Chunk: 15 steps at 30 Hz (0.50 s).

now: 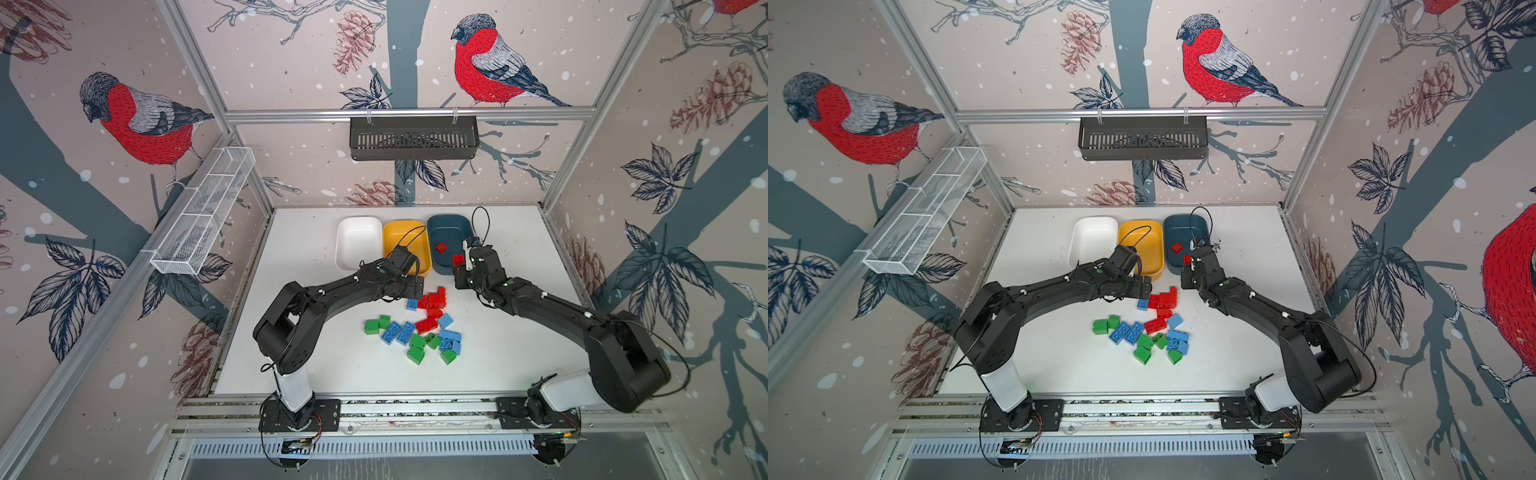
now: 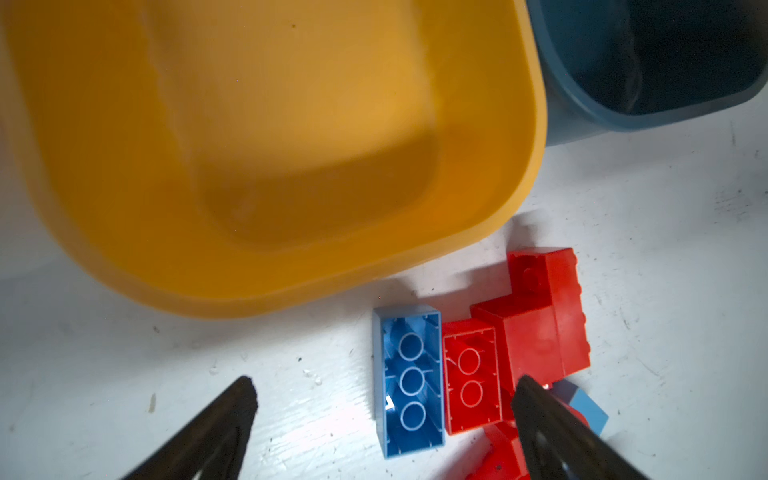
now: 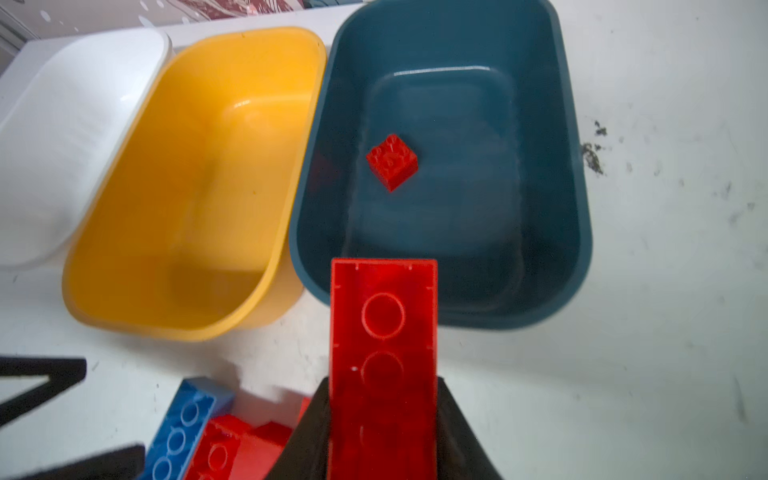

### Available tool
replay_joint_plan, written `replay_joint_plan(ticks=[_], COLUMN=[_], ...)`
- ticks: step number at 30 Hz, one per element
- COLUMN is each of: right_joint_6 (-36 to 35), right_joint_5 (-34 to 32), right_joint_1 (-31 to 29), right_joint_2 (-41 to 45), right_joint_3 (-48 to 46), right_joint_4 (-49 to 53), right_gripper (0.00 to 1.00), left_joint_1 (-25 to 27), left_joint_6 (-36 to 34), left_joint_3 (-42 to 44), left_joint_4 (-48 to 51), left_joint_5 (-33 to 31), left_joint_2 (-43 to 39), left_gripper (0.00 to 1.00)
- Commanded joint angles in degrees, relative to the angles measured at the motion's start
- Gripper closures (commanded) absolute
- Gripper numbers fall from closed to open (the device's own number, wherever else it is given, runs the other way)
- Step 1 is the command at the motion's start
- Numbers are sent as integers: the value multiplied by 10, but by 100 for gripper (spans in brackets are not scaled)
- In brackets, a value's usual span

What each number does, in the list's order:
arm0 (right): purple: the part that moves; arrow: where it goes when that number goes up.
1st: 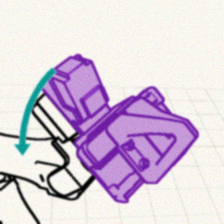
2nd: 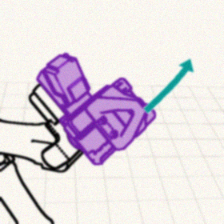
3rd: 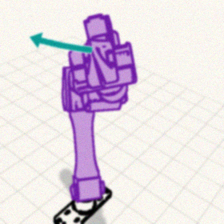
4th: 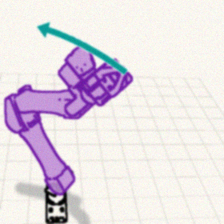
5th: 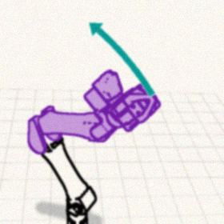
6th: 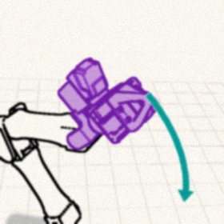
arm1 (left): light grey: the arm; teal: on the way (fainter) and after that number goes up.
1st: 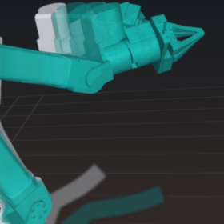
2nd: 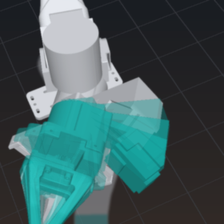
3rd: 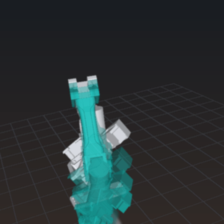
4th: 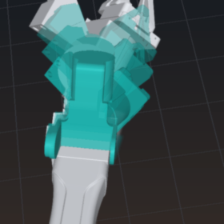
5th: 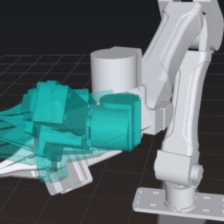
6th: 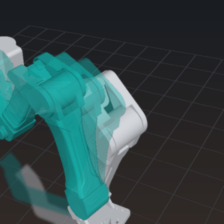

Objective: Sort the legos into containers by color
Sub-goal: 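Carry the long red brick into the teal tub and release it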

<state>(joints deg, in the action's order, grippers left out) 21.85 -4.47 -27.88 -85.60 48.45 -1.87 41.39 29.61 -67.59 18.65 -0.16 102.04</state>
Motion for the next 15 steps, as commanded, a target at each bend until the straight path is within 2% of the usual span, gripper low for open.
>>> replay_joint_plan(ticks=[1,5,8,15], right_joint_6=[-13,-15,-22,-7], right_joint_5=[6,10,8,-18], right_joint_1=[14,32,37,39], right_joint_2=[-51,-122,-173,-243], right_joint_3=[50,125,180,257], right_joint_4=[0,33,62,84], right_gripper=[72,71,70,62], left_joint_1=[1,1,1,2], left_joint_6=[3,18,22,20], left_joint_3=[-5,-1,1,1], left_joint_4=[21,12,12,17], left_joint_5=[5,39,36,28], left_joint_2=[7,14,18,25], left_gripper=[4,7,10,24])
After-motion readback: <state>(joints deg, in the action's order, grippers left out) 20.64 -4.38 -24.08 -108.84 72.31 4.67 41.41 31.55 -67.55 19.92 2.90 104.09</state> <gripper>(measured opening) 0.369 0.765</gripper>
